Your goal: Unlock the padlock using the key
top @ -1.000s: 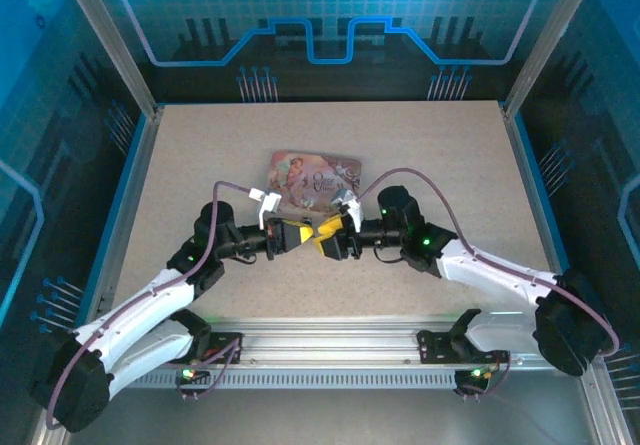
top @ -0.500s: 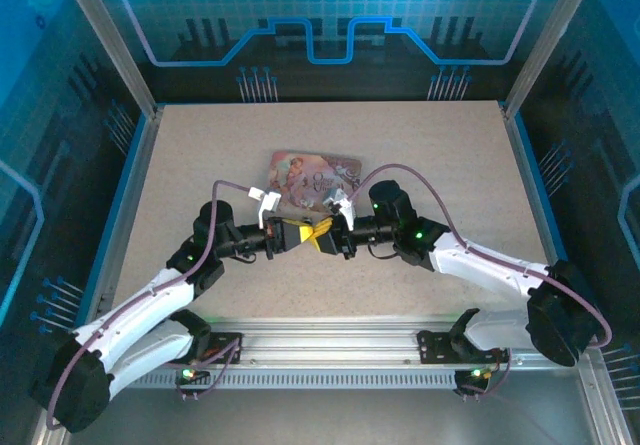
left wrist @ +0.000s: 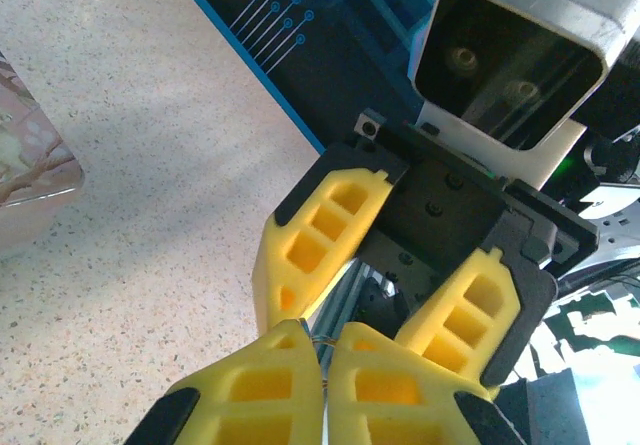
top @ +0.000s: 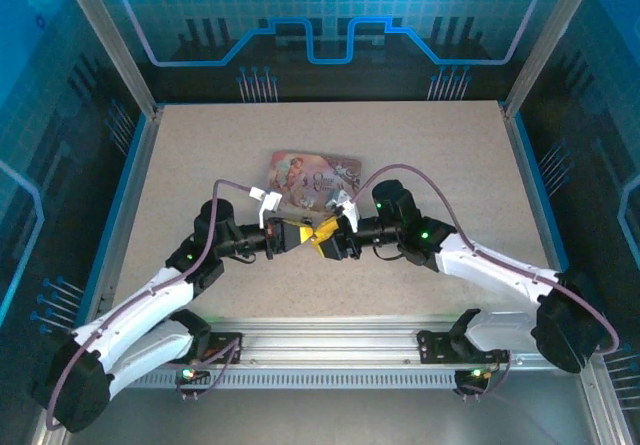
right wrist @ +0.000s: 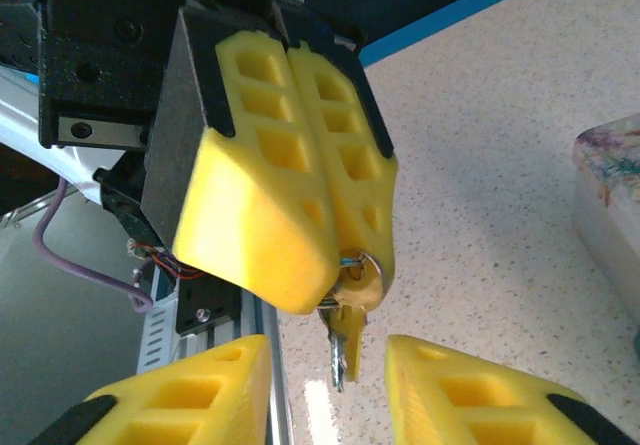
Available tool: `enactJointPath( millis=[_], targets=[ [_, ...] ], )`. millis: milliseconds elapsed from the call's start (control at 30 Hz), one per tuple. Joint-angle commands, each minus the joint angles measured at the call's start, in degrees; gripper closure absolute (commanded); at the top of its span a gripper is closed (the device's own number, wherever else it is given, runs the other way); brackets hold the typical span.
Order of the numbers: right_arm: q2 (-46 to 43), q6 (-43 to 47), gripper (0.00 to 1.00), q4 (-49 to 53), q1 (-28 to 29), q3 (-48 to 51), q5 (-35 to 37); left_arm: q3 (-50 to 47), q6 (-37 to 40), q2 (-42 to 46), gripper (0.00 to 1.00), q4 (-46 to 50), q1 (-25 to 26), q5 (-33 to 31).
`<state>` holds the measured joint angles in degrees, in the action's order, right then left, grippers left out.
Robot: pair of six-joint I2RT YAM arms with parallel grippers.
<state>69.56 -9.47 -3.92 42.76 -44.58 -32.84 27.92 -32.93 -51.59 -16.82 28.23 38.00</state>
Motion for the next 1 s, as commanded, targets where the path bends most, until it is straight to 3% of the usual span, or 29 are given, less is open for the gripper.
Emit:
enactJointPath(
  millis=[0,367,633,967],
  targets=[
    [-2.4,1.6,0.69,2.2,-1.1,0.2,0.9,2.0,0.8,0.2,1.00,0.7,-0.4,1.7],
    [0.3,4.5,0.68,4.5,0.9,-2.3,0.0,2.8,0.0,-1.3,1.00,0.3,-0.4,2.7],
    [2.5,5.0,0.80,3.9,1.2,-3.7,-0.5,3.3,0.3,-1.6,1.00,1.2,-0.4,3.3],
    [0.5,7.1,0.78,9.2,1.3,-4.6,1.1,3.2,1.0,-1.5,1.00,2.4,-0.4,3.2]
  ],
)
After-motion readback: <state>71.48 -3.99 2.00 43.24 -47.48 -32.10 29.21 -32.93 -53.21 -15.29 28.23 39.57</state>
